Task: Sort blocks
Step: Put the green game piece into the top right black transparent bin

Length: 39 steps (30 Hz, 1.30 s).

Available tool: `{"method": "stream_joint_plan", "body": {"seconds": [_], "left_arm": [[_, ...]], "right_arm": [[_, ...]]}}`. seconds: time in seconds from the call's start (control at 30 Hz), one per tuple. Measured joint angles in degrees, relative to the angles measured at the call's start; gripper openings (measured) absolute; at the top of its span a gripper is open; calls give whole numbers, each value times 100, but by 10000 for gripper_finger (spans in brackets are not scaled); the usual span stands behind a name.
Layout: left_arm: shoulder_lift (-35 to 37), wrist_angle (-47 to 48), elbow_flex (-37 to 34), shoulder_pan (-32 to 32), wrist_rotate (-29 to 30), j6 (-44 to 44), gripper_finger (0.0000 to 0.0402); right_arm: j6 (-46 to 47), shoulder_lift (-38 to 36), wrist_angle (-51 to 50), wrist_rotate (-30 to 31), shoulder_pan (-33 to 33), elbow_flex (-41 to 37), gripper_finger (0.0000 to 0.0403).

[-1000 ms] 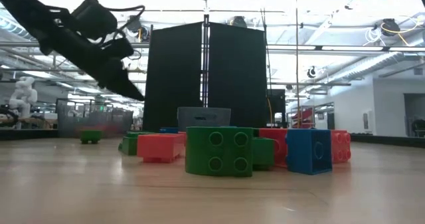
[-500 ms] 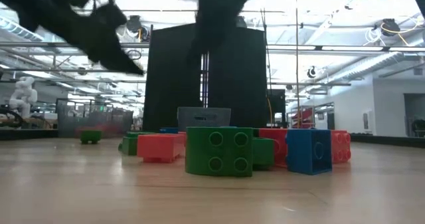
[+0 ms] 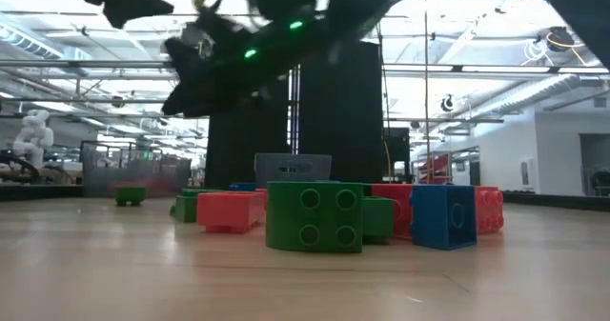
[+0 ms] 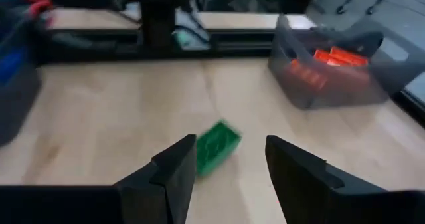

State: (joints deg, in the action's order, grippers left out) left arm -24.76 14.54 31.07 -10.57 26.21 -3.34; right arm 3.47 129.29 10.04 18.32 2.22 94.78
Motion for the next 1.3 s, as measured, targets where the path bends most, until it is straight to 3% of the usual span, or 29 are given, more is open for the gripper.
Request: {"method": "stream_joint_plan", "body": {"seconds": [0.13,0.4,0.63,1.3], "left_arm": [[291,393,0,-76,523,-360,255],[445,705,-2,-85,516,-539,255],[480,889,-4,-83,428,-535,255],[482,877,-7,-83,402,-532,255]], "right_arm": [[-5,930,-990,91,-82,1467,176],[78,2377,-2396,127,-141,4035,176],[797,2426,-2558,234,-170,3847,188],[1087,2624,-2356,-220,-145,3880,209]]}}
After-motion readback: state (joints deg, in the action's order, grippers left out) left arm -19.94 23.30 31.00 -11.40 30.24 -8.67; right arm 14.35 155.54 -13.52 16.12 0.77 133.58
